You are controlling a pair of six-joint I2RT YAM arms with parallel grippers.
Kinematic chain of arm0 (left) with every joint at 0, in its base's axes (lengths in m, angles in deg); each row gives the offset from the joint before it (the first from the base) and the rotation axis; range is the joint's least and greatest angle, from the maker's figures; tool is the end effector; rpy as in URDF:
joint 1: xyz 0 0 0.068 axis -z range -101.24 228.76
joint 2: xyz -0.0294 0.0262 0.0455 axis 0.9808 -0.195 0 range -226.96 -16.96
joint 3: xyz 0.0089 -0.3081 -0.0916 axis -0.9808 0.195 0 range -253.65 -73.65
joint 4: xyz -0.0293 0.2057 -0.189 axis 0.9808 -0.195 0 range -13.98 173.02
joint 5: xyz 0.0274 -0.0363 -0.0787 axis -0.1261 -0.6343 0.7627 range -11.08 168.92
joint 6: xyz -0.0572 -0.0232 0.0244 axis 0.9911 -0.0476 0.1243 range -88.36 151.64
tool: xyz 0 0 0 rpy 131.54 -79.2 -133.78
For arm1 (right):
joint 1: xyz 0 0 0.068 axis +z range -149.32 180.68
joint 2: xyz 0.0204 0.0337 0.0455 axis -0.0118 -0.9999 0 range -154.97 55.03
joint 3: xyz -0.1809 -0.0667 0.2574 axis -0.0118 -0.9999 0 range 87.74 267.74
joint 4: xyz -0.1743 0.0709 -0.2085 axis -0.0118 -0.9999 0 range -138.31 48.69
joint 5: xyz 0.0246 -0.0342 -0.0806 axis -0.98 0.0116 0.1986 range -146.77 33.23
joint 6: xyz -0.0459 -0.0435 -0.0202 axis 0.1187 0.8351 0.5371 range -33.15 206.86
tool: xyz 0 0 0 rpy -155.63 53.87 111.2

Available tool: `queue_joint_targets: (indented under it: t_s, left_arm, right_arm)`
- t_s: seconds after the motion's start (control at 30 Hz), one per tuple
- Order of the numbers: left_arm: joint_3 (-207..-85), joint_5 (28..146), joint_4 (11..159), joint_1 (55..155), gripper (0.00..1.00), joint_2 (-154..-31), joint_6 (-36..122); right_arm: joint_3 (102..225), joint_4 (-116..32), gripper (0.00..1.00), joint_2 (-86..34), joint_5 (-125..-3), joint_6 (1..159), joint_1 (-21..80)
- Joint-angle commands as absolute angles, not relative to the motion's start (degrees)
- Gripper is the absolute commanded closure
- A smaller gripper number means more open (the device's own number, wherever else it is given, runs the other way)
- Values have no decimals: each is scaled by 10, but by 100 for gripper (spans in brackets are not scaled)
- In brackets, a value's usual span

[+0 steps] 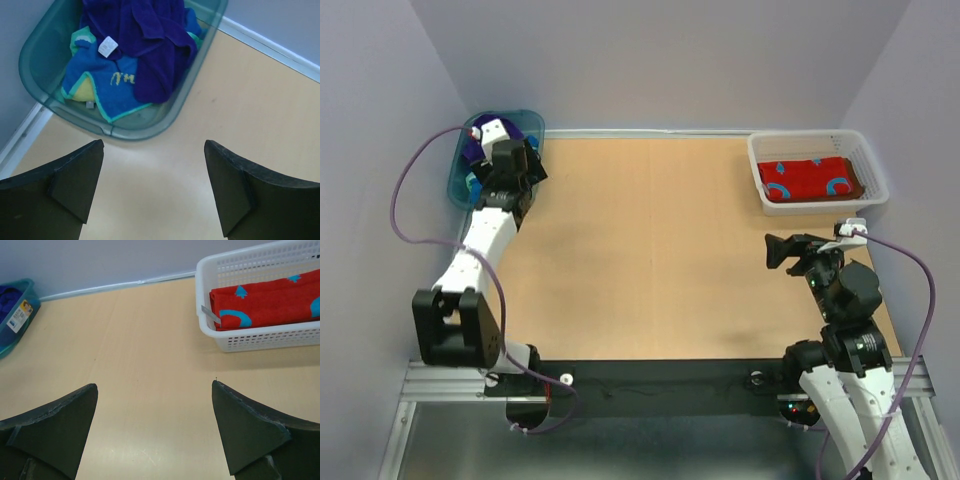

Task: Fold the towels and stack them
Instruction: Grab crumpled towel

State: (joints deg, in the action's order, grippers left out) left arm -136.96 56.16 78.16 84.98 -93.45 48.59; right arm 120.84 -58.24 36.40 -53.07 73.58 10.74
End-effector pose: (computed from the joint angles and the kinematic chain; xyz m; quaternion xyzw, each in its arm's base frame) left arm 0.3355 -0.0161 0.3788 -0.1896 0.7790 0.0407 0.5963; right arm 0.0901 0.0125 0.3329 0.0425 0.7208 0.1170 0.6819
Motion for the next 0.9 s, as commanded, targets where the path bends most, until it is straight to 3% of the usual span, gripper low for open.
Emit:
queue_joint_targets:
  t_s: [0.0,0.37,0.77,0.83,0.87]
  left_arm:
    - [-1456,595,768,792,7,-1018,507]
    - [-1752,614,626,692,14,-1343,516]
    - [-1821,631,565,677,23,-1479,542]
    - [-1814,634,564,676,28,-1486,544]
    - [-1804,636,565,675,37,-1486,545]
  right_arm:
    - [1201,-534,0,376,-513,741,125]
    - [1181,-522,0,388,-505,749,153]
    - [1174,-517,0,386,-499,754,162]
    - [1174,-518,0,386,-499,754,163]
    - [1173,-518,0,385,-499,754,162]
